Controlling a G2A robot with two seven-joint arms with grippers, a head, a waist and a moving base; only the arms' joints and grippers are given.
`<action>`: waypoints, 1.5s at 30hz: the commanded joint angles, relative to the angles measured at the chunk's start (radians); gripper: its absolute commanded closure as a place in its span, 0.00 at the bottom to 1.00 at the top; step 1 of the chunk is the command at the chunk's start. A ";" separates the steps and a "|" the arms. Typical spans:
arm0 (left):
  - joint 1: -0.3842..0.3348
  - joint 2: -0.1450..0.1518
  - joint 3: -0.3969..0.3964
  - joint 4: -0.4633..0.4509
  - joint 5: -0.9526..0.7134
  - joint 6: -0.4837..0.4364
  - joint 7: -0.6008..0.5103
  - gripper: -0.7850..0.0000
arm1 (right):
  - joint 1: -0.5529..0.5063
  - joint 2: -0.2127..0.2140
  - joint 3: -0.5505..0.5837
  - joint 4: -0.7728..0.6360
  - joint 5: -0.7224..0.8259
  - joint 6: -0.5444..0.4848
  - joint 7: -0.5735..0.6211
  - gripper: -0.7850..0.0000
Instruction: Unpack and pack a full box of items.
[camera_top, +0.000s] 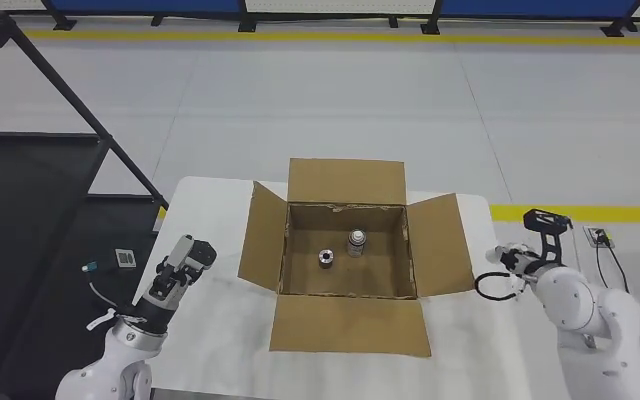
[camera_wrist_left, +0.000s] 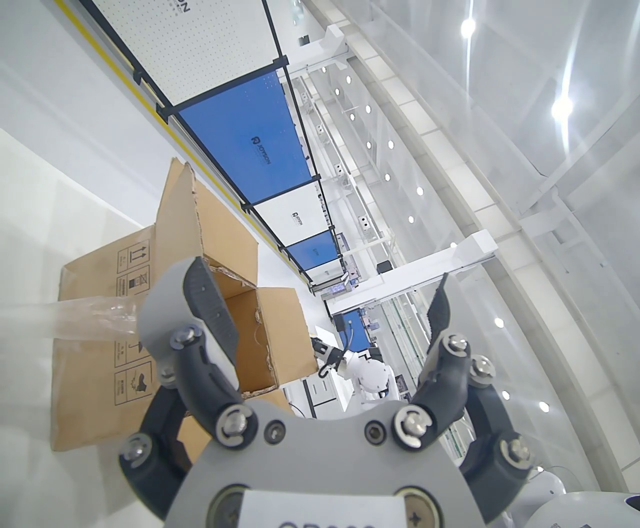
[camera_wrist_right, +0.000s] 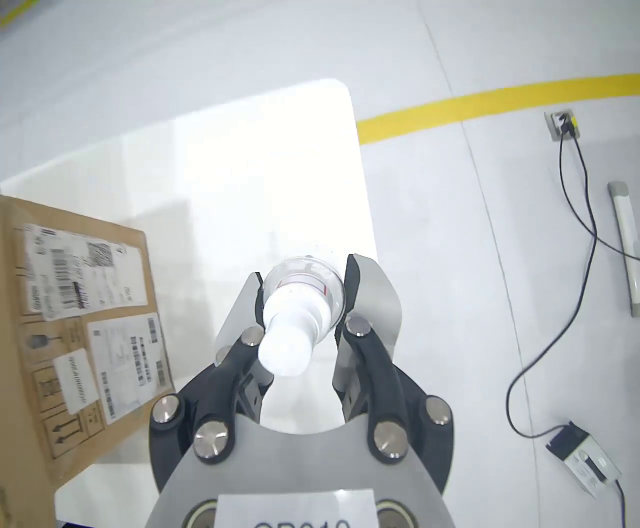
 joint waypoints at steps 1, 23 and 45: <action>0.000 0.000 0.000 0.000 0.000 0.000 0.000 0.00 | 0.025 0.001 -0.013 0.050 -0.007 -0.014 0.019 1.00; 0.000 0.000 0.000 0.000 0.000 0.000 0.000 0.00 | 0.132 0.000 -0.085 0.248 -0.003 -0.043 0.041 0.00; 0.000 0.000 0.000 0.000 0.000 0.000 0.000 0.00 | 0.177 -0.028 -0.356 -0.190 0.091 -0.156 -0.060 0.00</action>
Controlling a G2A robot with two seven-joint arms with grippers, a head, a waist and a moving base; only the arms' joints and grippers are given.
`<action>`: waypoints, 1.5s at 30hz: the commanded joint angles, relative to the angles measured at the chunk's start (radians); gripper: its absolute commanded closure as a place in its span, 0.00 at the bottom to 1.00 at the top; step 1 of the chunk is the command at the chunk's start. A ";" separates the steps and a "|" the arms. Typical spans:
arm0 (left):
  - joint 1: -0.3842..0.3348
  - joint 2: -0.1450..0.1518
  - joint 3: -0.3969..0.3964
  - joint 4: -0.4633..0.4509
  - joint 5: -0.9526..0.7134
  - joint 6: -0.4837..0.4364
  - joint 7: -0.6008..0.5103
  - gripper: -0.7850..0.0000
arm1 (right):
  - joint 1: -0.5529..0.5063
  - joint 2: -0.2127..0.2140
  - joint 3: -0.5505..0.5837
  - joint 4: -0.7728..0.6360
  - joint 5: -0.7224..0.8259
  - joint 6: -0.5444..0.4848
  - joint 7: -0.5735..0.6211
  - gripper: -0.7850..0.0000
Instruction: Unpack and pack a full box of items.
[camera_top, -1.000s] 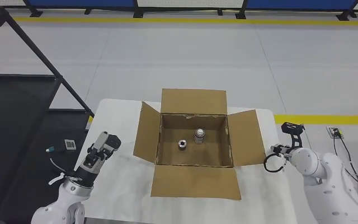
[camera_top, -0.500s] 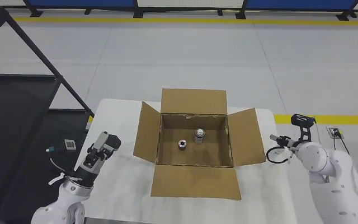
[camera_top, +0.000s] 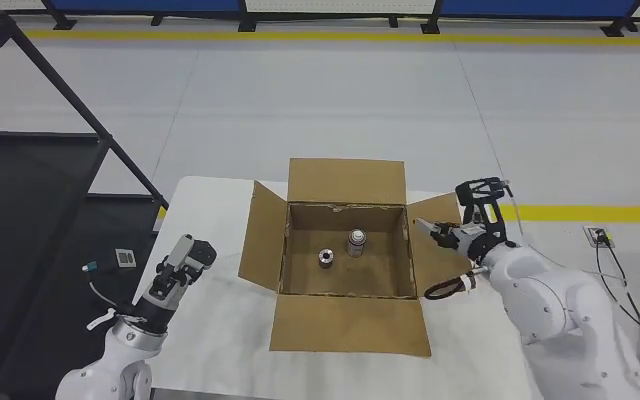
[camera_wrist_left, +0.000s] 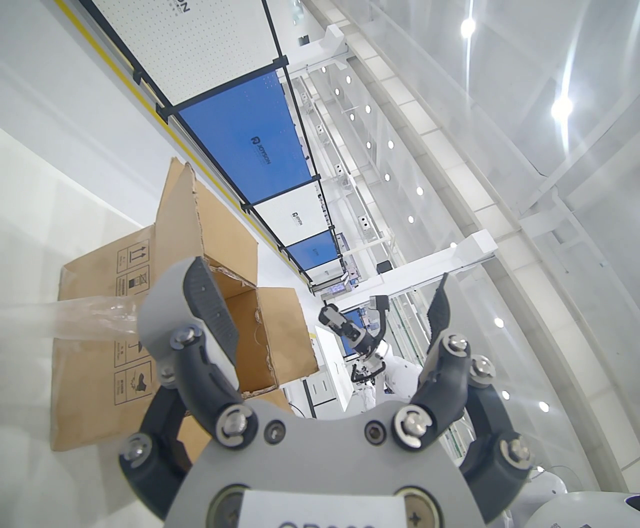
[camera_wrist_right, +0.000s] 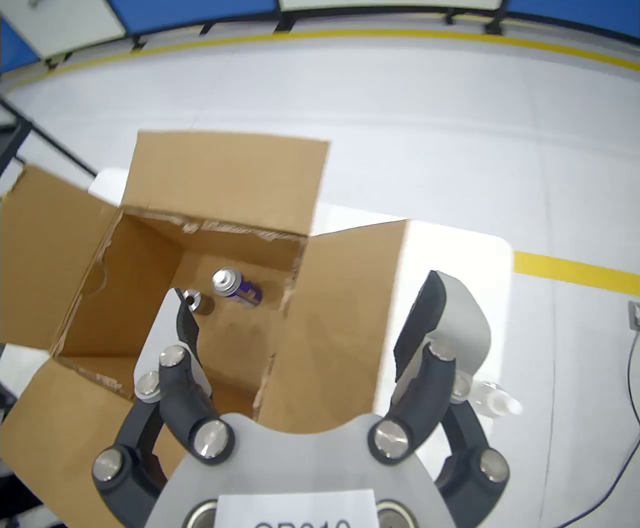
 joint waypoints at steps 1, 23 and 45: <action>0.000 0.000 0.000 0.000 0.000 0.000 0.000 0.00 | 0.092 -0.014 -0.112 0.101 0.014 -0.016 0.032 0.00; 0.000 0.000 0.000 0.000 0.000 0.000 0.000 0.00 | 0.502 -0.223 -0.614 0.837 0.154 -0.053 -0.076 0.00; 0.000 0.000 0.000 0.000 0.000 0.000 0.000 0.00 | 0.505 -0.238 -0.536 0.781 0.156 -0.100 -0.101 1.00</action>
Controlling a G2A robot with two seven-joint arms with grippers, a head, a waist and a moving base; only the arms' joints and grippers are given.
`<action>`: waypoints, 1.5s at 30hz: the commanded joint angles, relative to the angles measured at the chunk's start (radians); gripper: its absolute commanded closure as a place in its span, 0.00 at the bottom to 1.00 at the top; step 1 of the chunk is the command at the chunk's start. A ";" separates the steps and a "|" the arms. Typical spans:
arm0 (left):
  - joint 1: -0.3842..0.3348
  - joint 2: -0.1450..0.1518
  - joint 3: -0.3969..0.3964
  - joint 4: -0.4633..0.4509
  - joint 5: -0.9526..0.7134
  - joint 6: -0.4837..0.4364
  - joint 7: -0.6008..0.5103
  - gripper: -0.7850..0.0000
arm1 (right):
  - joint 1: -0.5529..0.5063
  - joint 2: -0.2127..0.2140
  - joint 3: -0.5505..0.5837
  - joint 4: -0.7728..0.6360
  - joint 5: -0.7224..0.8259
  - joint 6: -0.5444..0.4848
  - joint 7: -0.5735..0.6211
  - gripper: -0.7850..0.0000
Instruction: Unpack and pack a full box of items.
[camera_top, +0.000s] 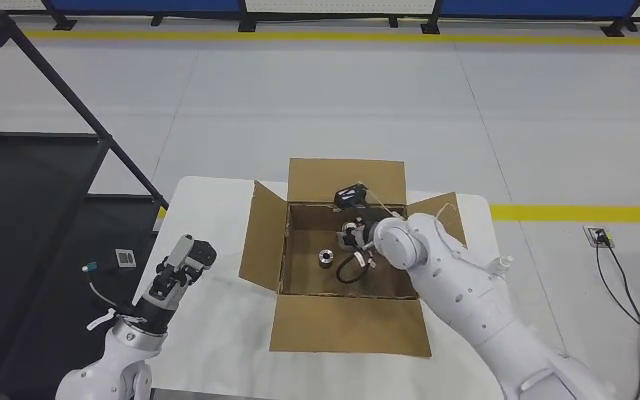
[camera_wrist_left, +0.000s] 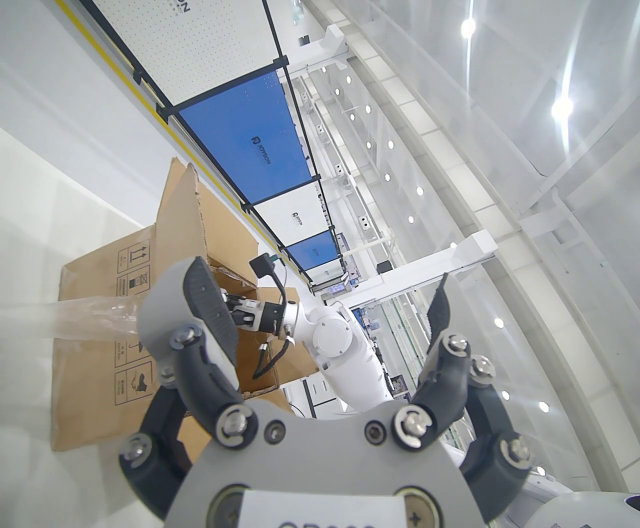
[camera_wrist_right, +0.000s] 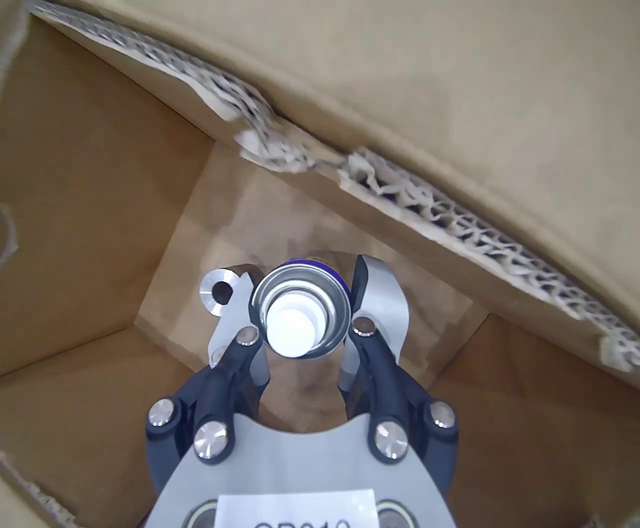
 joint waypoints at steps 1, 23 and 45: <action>0.000 0.000 0.000 0.000 0.000 0.000 0.000 0.00 | -0.048 0.026 0.055 -0.119 -0.022 0.008 0.008 1.00; 0.000 0.000 0.000 0.000 0.000 0.000 0.000 0.00 | -1.076 0.184 0.986 -1.217 -0.179 0.260 -0.055 1.00; 0.000 0.000 0.000 0.000 0.000 0.000 0.000 0.00 | -1.029 0.196 0.987 -0.836 -0.183 0.268 0.090 1.00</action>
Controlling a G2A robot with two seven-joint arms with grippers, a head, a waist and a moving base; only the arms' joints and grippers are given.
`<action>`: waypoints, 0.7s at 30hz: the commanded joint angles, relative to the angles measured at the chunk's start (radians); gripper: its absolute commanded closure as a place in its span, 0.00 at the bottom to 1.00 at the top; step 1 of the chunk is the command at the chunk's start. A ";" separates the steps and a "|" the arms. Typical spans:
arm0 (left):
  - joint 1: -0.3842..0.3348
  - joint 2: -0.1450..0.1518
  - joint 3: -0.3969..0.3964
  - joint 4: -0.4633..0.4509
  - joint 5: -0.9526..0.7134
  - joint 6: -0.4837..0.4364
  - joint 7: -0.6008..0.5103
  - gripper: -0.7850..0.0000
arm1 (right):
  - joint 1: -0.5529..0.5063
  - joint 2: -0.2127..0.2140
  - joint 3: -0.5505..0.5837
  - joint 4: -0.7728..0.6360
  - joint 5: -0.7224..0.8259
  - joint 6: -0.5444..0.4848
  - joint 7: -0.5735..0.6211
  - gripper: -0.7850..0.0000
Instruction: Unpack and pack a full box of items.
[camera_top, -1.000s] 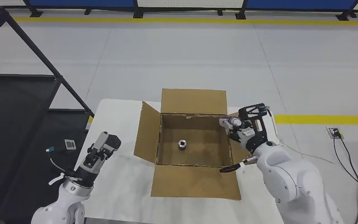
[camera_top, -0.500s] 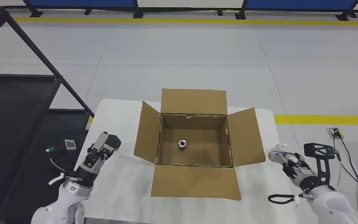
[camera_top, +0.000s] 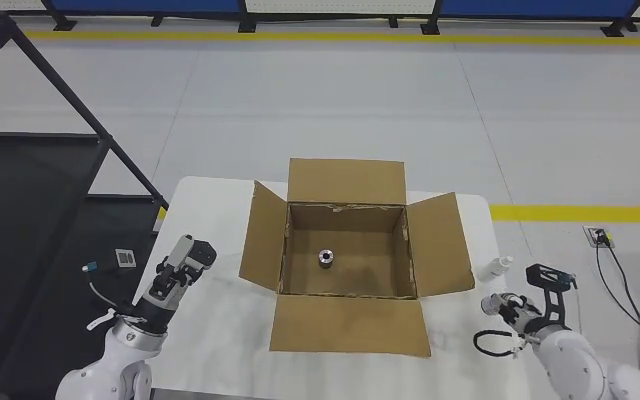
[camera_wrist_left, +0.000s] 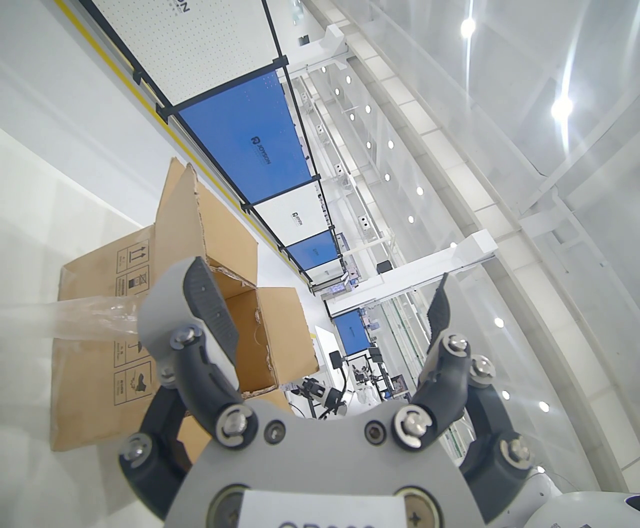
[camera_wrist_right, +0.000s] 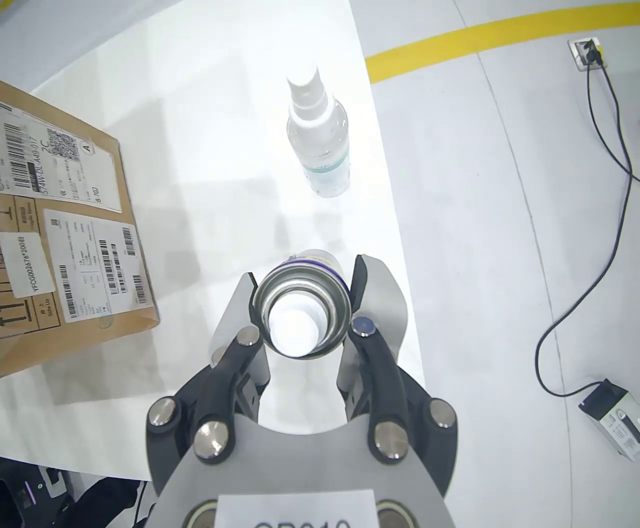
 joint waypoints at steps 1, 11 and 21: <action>0.000 0.000 0.000 0.000 0.000 0.000 0.000 0.00 | 0.019 0.001 -0.009 0.036 -0.008 0.004 0.014 1.00; 0.000 0.000 0.000 0.000 0.000 0.000 0.000 0.00 | 0.104 0.003 -0.045 0.170 -0.005 -0.005 0.008 0.51; 0.000 0.000 0.000 0.000 0.000 0.000 0.000 0.00 | 0.110 0.005 -0.021 0.134 0.055 -0.034 -0.058 0.00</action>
